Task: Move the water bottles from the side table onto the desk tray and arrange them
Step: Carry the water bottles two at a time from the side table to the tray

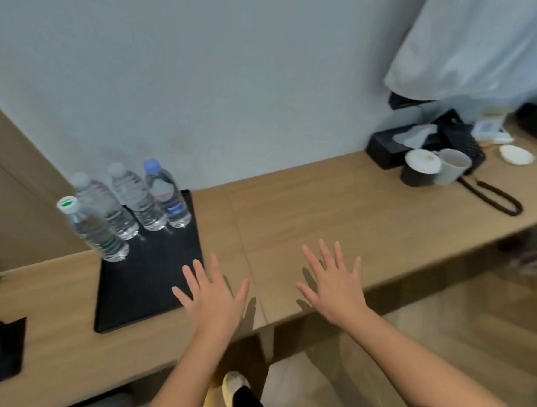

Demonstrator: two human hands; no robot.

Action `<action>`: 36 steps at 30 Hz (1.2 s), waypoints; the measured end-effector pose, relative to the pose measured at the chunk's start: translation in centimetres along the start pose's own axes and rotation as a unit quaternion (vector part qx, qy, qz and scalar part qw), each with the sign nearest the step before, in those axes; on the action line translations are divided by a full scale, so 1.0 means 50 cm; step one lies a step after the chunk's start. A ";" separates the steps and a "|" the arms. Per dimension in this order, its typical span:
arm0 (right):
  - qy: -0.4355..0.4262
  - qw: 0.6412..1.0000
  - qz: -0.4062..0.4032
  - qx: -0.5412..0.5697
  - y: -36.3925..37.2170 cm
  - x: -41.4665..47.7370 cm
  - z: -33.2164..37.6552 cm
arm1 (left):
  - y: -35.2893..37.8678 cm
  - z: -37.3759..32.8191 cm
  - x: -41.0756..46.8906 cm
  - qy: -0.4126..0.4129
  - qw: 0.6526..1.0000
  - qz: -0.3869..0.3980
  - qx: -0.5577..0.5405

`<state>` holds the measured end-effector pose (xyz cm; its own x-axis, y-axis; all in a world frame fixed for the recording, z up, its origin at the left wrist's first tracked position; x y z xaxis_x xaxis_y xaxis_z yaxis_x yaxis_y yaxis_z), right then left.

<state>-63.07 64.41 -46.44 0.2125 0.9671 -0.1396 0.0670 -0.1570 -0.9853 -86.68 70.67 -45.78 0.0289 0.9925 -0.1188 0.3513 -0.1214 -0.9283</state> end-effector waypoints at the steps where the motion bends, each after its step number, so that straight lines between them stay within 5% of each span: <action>1: 0.016 1.000 0.000 0.002 0.008 -0.031 -0.037 | 0.013 -0.037 -0.028 0.021 1.000 0.003 -0.001; 15: 0.290 0.957 0.018 0.026 0.050 -0.450 -0.449 | 0.177 -0.492 -0.324 0.331 0.939 0.098 0.006; 28: 0.517 0.853 0.037 0.057 0.079 -0.743 -0.573 | 0.263 -0.730 -0.543 0.570 0.802 0.174 0.047; 36: 0.611 0.789 0.015 0.064 0.096 -0.806 -0.599 | 0.300 -0.794 -0.598 0.638 0.741 0.198 0.059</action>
<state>-42.13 18.67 -42.62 0.9985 0.0368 -0.0415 -0.0385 -0.0794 -0.9961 -45.11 39.76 -42.19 0.9968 0.0748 -0.0291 -0.0026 -0.3330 -0.9429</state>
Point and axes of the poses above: each hand's wrist, its own x-axis towards the middle knuckle, its own y-axis out of the palm, z = x × y, the point moved 6 cm from there along x, towards the middle knuckle, and after that the axes turned 9 degrees about -x, right-handed, at the moved point
